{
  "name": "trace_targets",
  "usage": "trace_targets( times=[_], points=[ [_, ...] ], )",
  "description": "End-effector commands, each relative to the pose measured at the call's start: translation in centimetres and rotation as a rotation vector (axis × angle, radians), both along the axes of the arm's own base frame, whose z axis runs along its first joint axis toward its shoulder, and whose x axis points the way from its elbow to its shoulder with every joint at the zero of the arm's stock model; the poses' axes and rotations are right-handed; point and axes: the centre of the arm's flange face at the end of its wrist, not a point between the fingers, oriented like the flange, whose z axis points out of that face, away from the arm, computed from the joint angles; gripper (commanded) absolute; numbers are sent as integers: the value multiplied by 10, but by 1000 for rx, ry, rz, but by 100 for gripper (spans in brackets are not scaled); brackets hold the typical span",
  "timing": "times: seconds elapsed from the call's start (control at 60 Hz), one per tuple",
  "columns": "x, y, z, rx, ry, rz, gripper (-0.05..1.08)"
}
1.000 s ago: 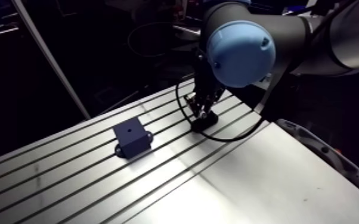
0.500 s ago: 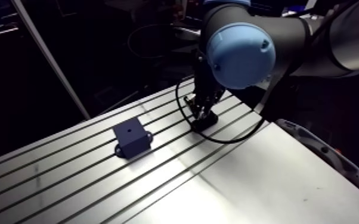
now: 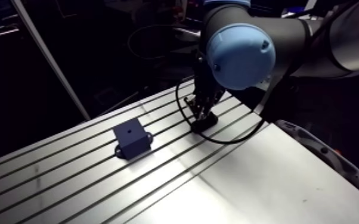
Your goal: Pick up the M10 bolt and insert it into the hole until fully seated.
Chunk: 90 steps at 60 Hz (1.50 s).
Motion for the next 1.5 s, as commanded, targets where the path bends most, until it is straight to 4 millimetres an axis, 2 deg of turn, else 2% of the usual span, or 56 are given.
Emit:
trace_targets(
  times=[0.017,0.6,1.5],
  points=[
    [2,-1,0,0,-3,0,60],
    [6,0,-2,-1,-9,-6,60],
    [6,0,-2,1,-6,-6,72]
  ],
)
